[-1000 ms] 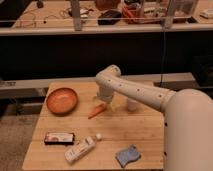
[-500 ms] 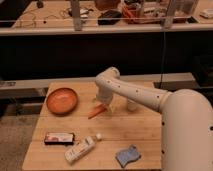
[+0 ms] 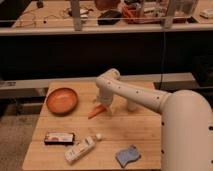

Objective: Drag the pepper across the table

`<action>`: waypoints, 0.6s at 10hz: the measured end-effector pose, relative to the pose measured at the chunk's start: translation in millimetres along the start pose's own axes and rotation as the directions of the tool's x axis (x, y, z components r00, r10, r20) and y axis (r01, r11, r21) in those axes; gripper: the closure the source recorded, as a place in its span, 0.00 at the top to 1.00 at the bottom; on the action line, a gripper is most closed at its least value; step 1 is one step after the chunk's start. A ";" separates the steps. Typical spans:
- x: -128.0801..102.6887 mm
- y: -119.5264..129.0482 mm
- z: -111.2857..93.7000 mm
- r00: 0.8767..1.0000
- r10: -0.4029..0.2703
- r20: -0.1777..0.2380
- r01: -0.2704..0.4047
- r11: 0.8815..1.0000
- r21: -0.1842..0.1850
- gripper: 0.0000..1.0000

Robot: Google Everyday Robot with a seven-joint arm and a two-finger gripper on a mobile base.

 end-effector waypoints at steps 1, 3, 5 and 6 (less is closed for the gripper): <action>-0.4 0.5 1.2 1.000 0.003 -0.002 -0.003 1.000 -0.001 0.80; -1.8 1.2 2.6 1.000 0.009 0.001 -0.009 1.000 -0.001 0.80; -1.2 3.2 3.1 1.000 0.016 0.001 -0.016 1.000 0.001 0.80; -1.5 2.5 4.6 1.000 0.020 0.001 -0.020 1.000 0.002 0.80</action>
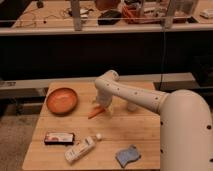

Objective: Drag the pepper across the table

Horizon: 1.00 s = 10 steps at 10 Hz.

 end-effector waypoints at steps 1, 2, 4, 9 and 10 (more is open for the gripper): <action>-2.1 -2.5 1.5 1.000 0.000 0.002 0.000 1.000 0.001 0.80; -3.2 -2.1 1.9 1.000 0.004 0.004 -0.004 1.000 0.001 0.80; -2.1 1.0 3.0 1.000 0.015 0.004 -0.015 1.000 0.001 0.80; -5.3 -0.1 6.6 0.999 0.034 0.015 -0.034 0.999 0.007 0.80; -5.5 -0.3 6.6 0.999 0.035 0.016 -0.036 0.999 0.007 0.80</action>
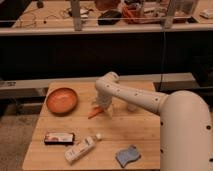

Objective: Drag the pepper across the table

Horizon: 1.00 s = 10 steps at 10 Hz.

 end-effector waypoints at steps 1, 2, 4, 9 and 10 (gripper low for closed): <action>0.5 0.9 0.2 1.000 0.004 0.000 -0.004 1.000 0.000 0.80; 0.1 1.1 0.7 1.000 0.010 0.004 -0.010 1.000 0.002 0.80; 0.8 2.3 1.1 1.000 0.023 0.013 -0.023 1.000 0.007 0.80; -0.6 2.2 2.8 0.999 0.041 0.026 -0.041 0.999 0.013 0.80; 1.6 4.9 1.4 0.998 0.053 0.031 -0.053 0.998 0.016 0.80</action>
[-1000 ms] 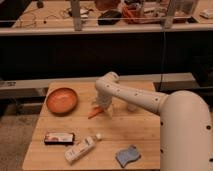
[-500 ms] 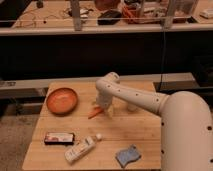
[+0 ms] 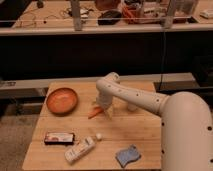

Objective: Drag the pepper across the table

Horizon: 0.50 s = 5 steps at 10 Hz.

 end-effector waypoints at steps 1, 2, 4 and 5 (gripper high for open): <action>3.1 4.2 -0.9 1.000 0.014 0.008 -0.014 1.000 0.003 0.80; 4.5 6.9 -1.3 1.000 0.019 0.012 -0.019 1.000 0.004 0.78; 3.5 6.4 -0.6 1.000 0.018 0.010 -0.018 1.000 0.004 0.80; 1.1 3.6 0.0 1.000 0.021 0.012 -0.021 1.000 0.006 0.80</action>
